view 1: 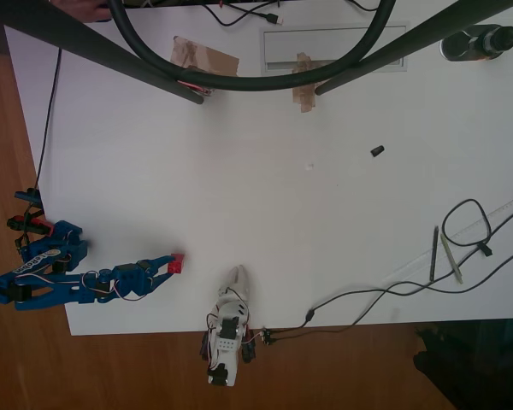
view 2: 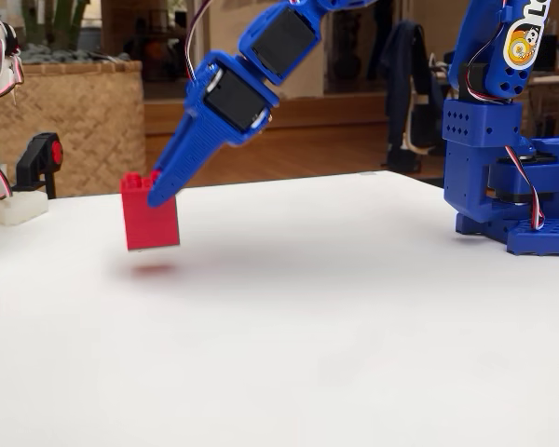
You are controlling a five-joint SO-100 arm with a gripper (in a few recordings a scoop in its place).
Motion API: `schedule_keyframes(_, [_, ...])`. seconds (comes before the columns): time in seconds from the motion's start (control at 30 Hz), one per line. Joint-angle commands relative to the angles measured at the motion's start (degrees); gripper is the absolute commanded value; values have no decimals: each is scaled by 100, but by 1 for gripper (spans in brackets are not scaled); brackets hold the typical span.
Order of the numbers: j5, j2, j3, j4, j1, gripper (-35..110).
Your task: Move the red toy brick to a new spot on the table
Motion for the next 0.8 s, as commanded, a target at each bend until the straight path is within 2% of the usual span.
schedule_keyframes(0.0, [-176, 642, -896, 659, 905, 0])
schedule_keyframes(0.17, [-914, 853, -861, 1310, 2461, 0])
schedule_keyframes(0.3, [-1538, 923, -633, 1345, 3753, 0])
schedule_keyframes(0.53, [-2021, 562, -545, 1143, 5449, 0])
schedule_keyframes(0.77, [-2848, 202, 123, 211, 6645, 0])
